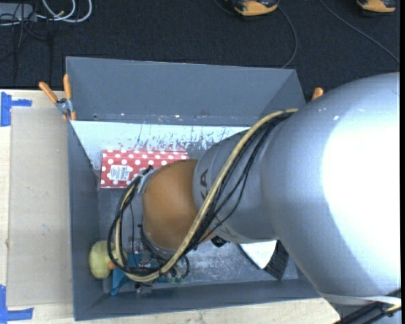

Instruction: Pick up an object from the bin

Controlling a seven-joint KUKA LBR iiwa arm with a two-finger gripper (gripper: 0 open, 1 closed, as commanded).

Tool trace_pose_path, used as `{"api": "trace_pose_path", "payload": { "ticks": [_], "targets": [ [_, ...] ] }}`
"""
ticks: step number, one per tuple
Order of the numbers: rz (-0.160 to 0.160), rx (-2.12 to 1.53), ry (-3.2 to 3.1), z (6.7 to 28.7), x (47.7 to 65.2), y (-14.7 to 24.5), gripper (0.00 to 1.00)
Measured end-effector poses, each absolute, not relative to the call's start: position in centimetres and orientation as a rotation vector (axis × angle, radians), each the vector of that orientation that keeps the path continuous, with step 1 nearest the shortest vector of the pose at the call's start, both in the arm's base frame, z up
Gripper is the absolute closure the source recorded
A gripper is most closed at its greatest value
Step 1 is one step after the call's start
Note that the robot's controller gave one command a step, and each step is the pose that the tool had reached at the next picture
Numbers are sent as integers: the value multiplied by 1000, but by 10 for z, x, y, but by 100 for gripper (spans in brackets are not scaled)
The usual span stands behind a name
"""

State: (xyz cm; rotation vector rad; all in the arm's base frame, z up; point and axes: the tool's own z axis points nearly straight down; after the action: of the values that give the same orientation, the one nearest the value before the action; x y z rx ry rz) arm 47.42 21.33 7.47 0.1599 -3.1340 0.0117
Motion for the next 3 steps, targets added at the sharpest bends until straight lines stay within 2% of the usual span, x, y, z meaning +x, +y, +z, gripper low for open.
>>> {"api": "trace_pose_path", "payload": {
  "ticks": [3],
  "targets": [
    [13,158,-3127,120,472,214,100]
  ]
}}
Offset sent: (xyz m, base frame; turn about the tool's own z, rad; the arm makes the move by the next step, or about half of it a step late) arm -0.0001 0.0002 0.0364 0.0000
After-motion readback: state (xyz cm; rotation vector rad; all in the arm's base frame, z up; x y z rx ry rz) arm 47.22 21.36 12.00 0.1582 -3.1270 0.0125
